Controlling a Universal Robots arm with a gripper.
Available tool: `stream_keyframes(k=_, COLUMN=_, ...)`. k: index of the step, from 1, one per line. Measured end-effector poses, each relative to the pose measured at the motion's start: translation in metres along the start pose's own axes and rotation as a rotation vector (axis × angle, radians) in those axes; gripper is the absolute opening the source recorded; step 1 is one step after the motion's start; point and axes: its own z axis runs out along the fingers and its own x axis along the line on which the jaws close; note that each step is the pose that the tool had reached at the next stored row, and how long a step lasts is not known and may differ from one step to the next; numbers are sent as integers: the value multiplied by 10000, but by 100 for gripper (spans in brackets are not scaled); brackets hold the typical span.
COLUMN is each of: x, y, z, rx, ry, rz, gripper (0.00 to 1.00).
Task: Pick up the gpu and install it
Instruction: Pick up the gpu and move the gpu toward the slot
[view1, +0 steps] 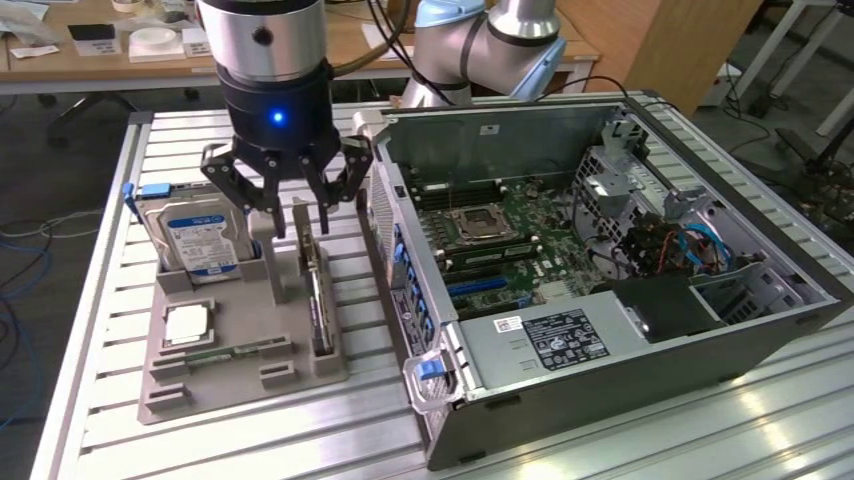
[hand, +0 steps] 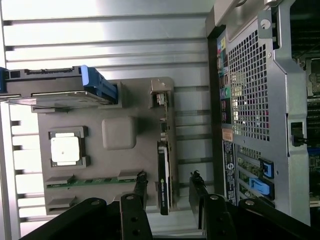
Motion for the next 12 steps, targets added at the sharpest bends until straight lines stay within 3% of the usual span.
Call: stream_keyframes(k=12, x=0, y=0, z=5, rx=0, ry=0, rz=0, gripper=47)
